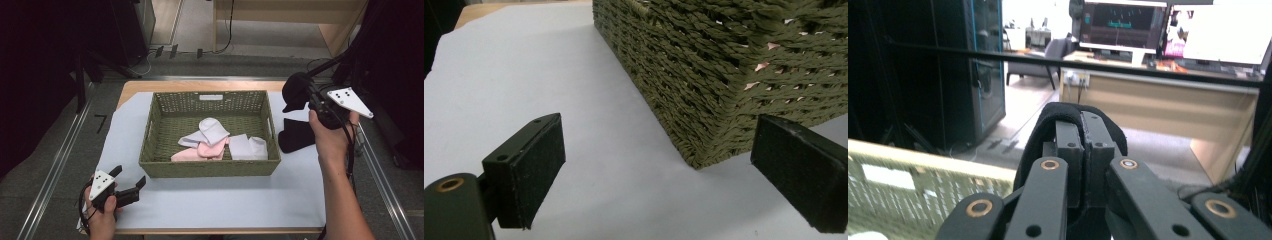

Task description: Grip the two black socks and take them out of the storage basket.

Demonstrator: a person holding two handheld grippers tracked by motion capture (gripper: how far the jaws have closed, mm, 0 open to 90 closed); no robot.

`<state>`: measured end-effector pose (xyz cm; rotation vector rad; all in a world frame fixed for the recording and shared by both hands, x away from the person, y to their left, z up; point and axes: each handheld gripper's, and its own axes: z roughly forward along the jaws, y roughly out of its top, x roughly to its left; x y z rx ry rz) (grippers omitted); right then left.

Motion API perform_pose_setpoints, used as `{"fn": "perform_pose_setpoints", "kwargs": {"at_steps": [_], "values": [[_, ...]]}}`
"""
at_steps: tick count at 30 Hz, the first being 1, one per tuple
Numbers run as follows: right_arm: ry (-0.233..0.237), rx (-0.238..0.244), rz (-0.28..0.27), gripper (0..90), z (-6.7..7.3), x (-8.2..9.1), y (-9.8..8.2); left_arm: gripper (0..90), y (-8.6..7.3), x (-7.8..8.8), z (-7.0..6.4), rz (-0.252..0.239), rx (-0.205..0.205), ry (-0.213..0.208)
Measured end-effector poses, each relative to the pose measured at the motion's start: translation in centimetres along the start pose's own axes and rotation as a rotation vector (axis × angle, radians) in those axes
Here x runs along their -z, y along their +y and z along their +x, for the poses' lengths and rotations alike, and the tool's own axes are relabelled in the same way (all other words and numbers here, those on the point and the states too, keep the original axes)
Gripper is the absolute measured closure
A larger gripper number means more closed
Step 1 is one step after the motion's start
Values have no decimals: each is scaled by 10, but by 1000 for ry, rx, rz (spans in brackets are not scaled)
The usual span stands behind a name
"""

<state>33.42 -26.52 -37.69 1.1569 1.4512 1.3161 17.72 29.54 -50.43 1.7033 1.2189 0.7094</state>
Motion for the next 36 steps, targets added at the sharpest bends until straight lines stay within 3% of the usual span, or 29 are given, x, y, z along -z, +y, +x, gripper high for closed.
{"fn": "perform_pose_setpoints", "kwargs": {"at_steps": [2,3,4,5,6,10,13,15,18,24,36], "values": [[-3,-2,15,888,-2,-1,-6,83,0,0,0,0,0,0],[-11,-3,44,888,-5,-2,-19,83,0,0,0,0,0,0],[-11,-3,44,888,-5,-2,-19,83,0,0,0,1,0,1],[-17,-3,72,888,-8,-5,-33,83,0,0,0,3,-2,1],[-17,-3,72,888,-8,-5,-33,83,0,0,0,1,-2,1],[-36,-4,142,887,-15,-8,-63,83,0,0,0,-1,0,-1],[-47,4,171,877,-18,-8,-74,83,0,0,0,-1,0,-2],[-64,-1,194,780,-21,-7,-83,83,0,0,0,0,-1,-2],[-48,-50,239,602,-23,-1,-95,83,0,0,0,0,-1,-1],[-23,-55,237,515,-24,18,-100,83,0,0,0,3,-6,3],[-30,-85,201,522,-44,66,-112,83,0,0,-1,6,-7,5]]}}
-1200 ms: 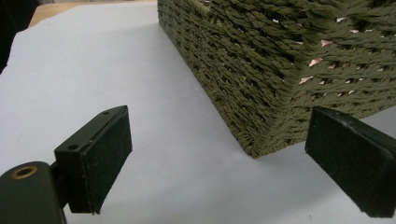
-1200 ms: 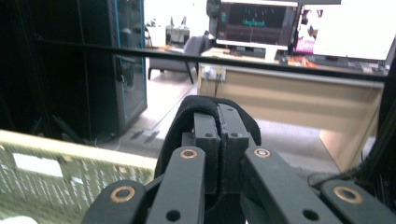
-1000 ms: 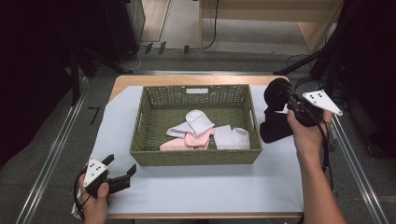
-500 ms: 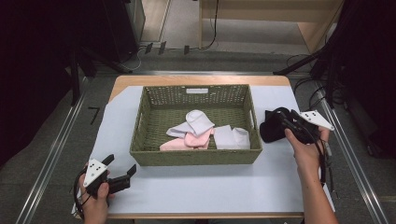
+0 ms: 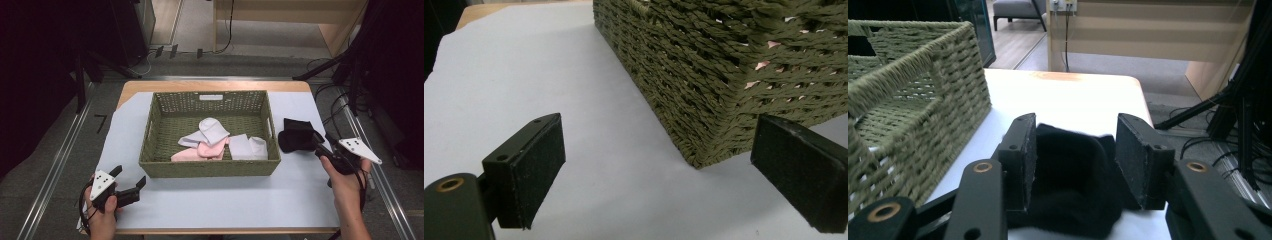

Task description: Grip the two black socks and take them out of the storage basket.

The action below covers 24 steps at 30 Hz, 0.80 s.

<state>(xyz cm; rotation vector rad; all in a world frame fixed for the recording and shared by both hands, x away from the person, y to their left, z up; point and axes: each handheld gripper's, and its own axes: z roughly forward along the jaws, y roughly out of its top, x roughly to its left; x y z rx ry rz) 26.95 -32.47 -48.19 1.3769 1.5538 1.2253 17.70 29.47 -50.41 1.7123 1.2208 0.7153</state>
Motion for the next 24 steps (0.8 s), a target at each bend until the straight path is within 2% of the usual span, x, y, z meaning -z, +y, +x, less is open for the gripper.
{"fn": "perform_pose_setpoints", "kwargs": {"at_steps": [1,4,7,10,15,20,23,24], "values": [[0,0,0,522,0,0,0,83,0,0,0,2,0,1],[-8,-43,27,524,-7,13,-11,83,0,0,0,0,1,0],[-11,-50,34,510,-9,19,-17,83,0,0,0,-1,3,-1],[-20,-61,43,449,-11,30,-28,83,0,0,0,-3,4,-3],[-22,-65,64,398,-17,44,-38,83,0,0,1,-6,6,-6],[-33,-96,73,335,-24,55,-46,83,0,0,1,-5,6,-8],[-35,-117,80,238,-27,63,-54,83,0,0,1,-4,9,-9],[-35,-117,80,238,-27,63,-54,83,0,0,1,-4,9,-9]]}}
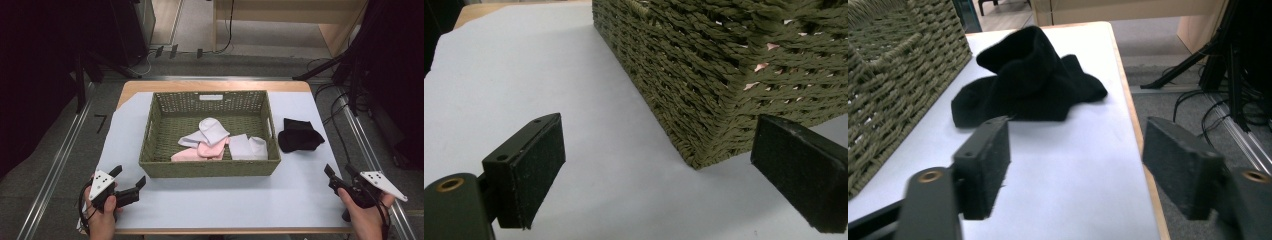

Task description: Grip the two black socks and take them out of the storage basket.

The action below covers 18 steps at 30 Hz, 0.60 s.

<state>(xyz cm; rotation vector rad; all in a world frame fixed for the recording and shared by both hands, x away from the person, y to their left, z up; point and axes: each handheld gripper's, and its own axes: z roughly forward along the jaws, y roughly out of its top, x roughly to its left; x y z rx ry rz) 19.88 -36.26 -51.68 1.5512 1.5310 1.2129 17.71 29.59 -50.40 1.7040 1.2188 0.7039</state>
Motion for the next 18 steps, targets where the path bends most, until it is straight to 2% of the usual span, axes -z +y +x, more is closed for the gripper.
{"fn": "perform_pose_setpoints", "kwargs": {"at_steps": [4,9,18], "values": [[-22,-8,-2,170,-7,9,-6,83,0,0,0,1,0,-3],[-47,-4,6,156,-12,15,-11,83,0,0,0,1,4,1],[-50,7,21,153,-13,14,-14,83,0,0,1,2,4,1]]}}
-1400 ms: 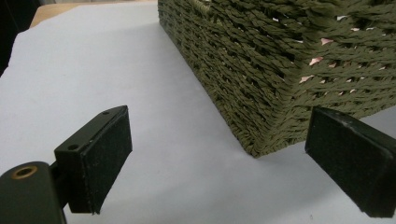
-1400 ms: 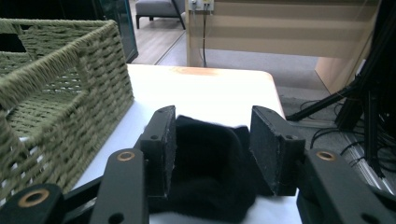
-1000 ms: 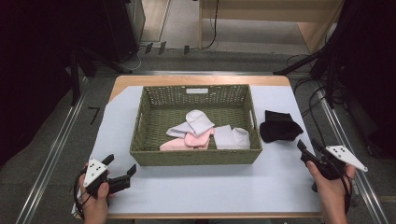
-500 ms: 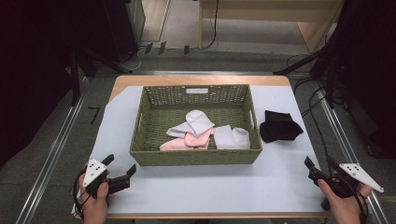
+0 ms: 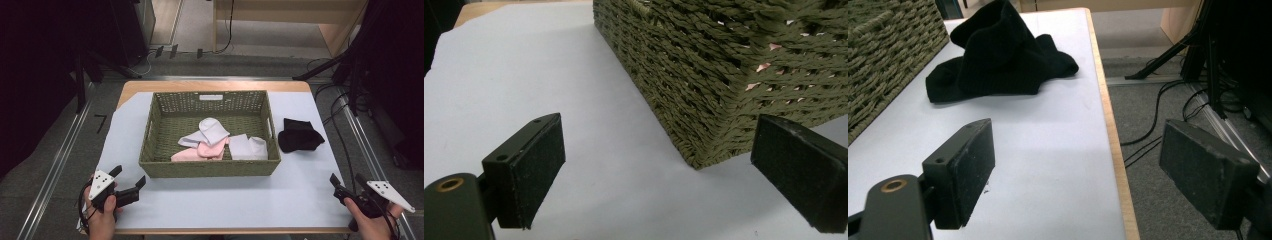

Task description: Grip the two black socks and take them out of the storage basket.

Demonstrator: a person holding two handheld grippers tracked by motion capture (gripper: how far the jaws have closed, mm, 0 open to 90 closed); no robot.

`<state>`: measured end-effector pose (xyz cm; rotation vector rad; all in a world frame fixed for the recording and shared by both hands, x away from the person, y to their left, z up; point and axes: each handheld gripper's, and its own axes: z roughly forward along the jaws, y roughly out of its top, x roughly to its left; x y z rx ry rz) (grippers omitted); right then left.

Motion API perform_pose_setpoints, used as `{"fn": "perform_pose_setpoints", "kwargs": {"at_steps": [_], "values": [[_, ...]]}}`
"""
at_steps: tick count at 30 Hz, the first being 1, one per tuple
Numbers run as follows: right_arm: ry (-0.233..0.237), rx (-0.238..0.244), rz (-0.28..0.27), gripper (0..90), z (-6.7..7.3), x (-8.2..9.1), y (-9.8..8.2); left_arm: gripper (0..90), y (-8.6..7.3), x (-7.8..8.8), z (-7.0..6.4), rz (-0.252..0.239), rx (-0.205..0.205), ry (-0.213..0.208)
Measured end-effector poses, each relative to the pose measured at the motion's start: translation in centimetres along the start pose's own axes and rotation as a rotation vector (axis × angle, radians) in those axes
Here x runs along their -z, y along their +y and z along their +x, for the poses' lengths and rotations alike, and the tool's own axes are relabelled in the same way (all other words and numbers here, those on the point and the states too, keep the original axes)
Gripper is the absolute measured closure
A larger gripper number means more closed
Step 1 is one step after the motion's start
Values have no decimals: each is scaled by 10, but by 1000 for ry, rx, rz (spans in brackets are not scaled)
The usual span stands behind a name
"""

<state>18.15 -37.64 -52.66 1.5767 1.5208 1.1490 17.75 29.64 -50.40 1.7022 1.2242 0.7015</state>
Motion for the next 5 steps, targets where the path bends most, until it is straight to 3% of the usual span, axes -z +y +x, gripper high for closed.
{"fn": "perform_pose_setpoints", "kwargs": {"at_steps": [5], "values": [[-7,-13,1,155,-1,0,-1,82,0,-1,0,12,0,0]]}}
